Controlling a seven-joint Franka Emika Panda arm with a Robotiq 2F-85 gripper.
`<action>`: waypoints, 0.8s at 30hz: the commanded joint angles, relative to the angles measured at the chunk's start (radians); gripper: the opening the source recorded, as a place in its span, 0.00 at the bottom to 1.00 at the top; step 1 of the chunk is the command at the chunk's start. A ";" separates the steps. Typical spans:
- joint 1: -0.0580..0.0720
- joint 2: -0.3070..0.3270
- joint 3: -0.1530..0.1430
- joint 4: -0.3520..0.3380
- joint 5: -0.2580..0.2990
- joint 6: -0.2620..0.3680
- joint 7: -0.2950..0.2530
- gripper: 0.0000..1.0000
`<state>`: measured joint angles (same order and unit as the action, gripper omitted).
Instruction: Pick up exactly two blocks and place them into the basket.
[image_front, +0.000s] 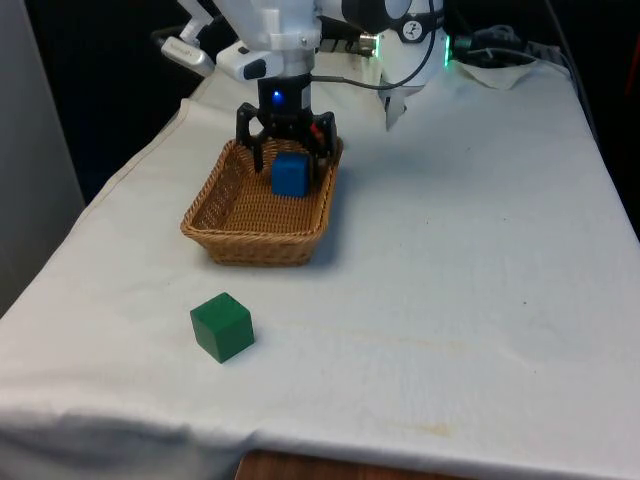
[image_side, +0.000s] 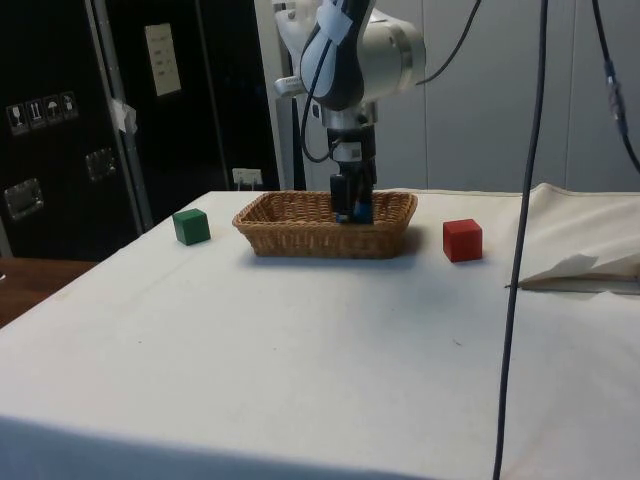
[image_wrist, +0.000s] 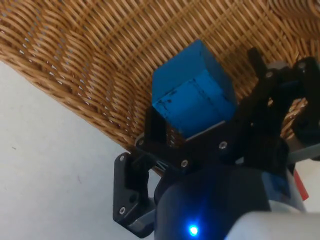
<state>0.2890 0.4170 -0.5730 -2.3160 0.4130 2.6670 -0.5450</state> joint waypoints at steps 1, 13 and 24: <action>-0.007 -0.007 0.010 -0.004 0.014 0.005 -0.011 1.00; 0.010 -0.054 -0.034 0.014 -0.034 -0.046 0.007 1.00; 0.013 -0.112 -0.039 0.055 -0.084 -0.112 0.026 1.00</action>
<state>0.2940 0.3040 -0.6030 -2.2630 0.3460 2.5640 -0.5330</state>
